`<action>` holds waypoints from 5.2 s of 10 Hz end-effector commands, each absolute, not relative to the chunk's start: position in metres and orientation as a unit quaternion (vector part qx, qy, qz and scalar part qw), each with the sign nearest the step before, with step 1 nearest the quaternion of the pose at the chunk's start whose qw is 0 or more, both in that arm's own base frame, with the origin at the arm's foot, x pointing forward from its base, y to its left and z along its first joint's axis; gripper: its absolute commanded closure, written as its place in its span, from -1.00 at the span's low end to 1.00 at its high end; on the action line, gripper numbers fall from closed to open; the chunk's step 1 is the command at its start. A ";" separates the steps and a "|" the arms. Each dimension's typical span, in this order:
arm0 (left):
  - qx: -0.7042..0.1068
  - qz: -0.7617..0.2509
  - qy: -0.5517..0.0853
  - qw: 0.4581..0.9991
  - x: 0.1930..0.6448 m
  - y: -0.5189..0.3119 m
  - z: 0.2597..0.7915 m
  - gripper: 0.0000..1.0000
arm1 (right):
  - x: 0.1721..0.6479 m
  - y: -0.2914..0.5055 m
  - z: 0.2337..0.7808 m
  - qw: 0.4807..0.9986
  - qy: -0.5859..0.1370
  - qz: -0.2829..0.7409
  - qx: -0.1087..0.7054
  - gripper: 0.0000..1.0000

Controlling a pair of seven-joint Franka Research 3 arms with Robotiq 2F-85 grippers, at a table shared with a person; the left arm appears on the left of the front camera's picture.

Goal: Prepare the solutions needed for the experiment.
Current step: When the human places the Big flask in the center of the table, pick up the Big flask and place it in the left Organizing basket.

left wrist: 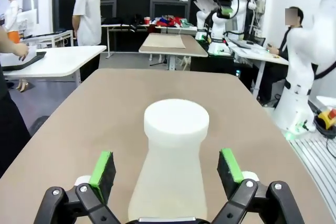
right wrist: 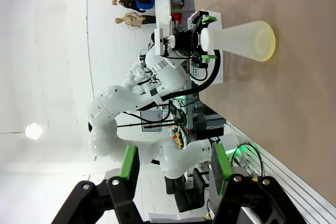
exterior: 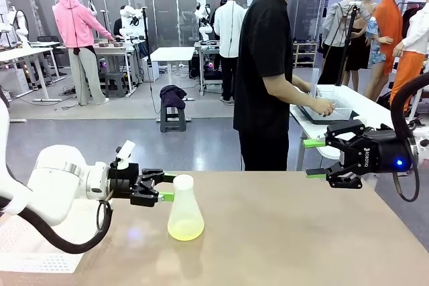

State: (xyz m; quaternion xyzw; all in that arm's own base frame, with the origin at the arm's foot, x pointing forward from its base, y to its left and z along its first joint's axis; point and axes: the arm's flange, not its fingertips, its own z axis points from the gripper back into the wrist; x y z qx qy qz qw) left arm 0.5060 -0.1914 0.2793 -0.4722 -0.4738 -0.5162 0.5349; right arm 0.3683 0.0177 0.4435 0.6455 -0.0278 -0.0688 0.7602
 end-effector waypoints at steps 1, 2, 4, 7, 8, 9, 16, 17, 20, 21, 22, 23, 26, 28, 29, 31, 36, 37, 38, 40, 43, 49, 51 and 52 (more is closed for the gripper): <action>-0.470 -0.540 -0.470 0.517 0.514 -0.191 0.272 -1.00 | 0.369 0.018 0.445 0.756 -0.029 -0.070 0.650 -0.40; -0.474 -0.536 -0.474 0.514 0.514 -0.191 0.270 -1.00 | 0.369 0.018 0.445 0.756 -0.029 -0.070 0.650 -0.40; -0.481 -0.532 -0.475 0.510 0.516 -0.192 0.266 -1.00 | 0.369 0.018 0.445 0.756 -0.029 -0.070 0.650 -0.40; -0.501 -0.528 -0.478 0.491 0.520 -0.206 0.265 -1.00 | 0.369 0.018 0.445 0.756 -0.029 -0.070 0.650 -0.40; -0.505 -0.529 -0.476 0.488 0.522 -0.213 0.265 -1.00 | 0.369 0.018 0.445 0.756 -0.029 -0.070 0.650 -0.40; -0.511 -0.532 -0.469 0.486 0.524 -0.220 0.265 -1.00 | 0.369 0.018 0.445 0.756 -0.029 -0.070 0.650 -0.40; -0.536 -0.544 -0.441 0.471 0.529 -0.251 0.263 -1.00 | 0.369 0.018 0.445 0.756 -0.029 -0.070 0.650 -0.40; -0.536 -0.541 -0.439 0.477 0.529 -0.249 0.263 -0.67 | 0.369 0.018 0.445 0.756 -0.029 -0.070 0.650 -0.40; -0.542 -0.538 -0.432 0.480 0.528 -0.248 0.263 -0.60 | 0.369 0.018 0.445 0.756 -0.029 -0.070 0.650 -0.40; -0.539 -0.538 -0.432 0.483 0.527 -0.248 0.263 0.02 | 0.369 0.018 0.445 0.756 -0.029 -0.070 0.650 -0.40; -0.537 -0.539 -0.432 0.484 0.527 -0.248 0.263 -0.24 | 0.369 0.018 0.445 0.756 -0.029 -0.070 0.650 -0.40; -0.538 -0.540 -0.432 0.483 0.526 -0.248 0.263 0.38 | 0.369 0.018 0.445 0.756 -0.029 -0.070 0.650 -0.40; -0.539 -0.536 -0.434 0.483 0.526 -0.247 0.263 0.51 | 0.369 0.018 0.445 0.756 -0.029 -0.070 0.650 -0.40; -0.539 -0.535 -0.435 0.484 0.526 -0.246 0.263 0.89 | 0.369 0.018 0.445 0.756 -0.029 -0.070 0.650 -0.40; -0.537 -0.534 -0.438 0.484 0.526 -0.247 0.263 1.00 | 0.369 0.018 0.445 0.756 -0.029 -0.070 0.650 -0.40; -0.538 -0.534 -0.435 0.486 0.524 -0.247 0.265 1.00 | 0.369 0.018 0.445 0.756 -0.029 -0.070 0.650 -0.40; -0.528 -0.545 -0.432 0.488 0.514 -0.250 0.310 0.89 | 0.369 0.018 0.445 0.756 -0.029 -0.070 0.650 -0.40; -0.525 -0.553 -0.433 0.480 0.515 -0.248 0.327 0.89 | 0.369 0.018 0.445 0.756 -0.029 -0.070 0.650 -0.40; -0.521 -0.562 -0.432 0.475 0.516 -0.242 0.342 0.89 | 0.369 0.018 0.445 0.756 -0.029 -0.070 0.650 -0.40; -0.504 -0.575 -0.433 0.477 0.517 -0.220 0.371 0.89 | 0.369 0.018 0.445 0.756 -0.029 -0.070 0.650 -0.40; -0.465 -0.571 -0.472 0.484 0.518 -0.156 0.407 0.89 | 0.369 0.018 0.445 0.756 -0.029 -0.070 0.650 -0.40; -0.358 -0.474 -0.584 0.554 0.489 0.006 0.425 0.89 | 0.369 0.018 0.445 0.756 -0.029 -0.070 0.650 -0.40; -0.334 -0.439 -0.598 0.581 0.479 0.043 0.411 0.89 | 0.369 0.018 0.445 0.756 -0.029 -0.070 0.650 -0.40; -0.334 -0.424 -0.601 0.590 0.475 0.054 0.401 0.89 | 0.369 0.018 0.445 0.756 -0.029 -0.070 0.650 -0.40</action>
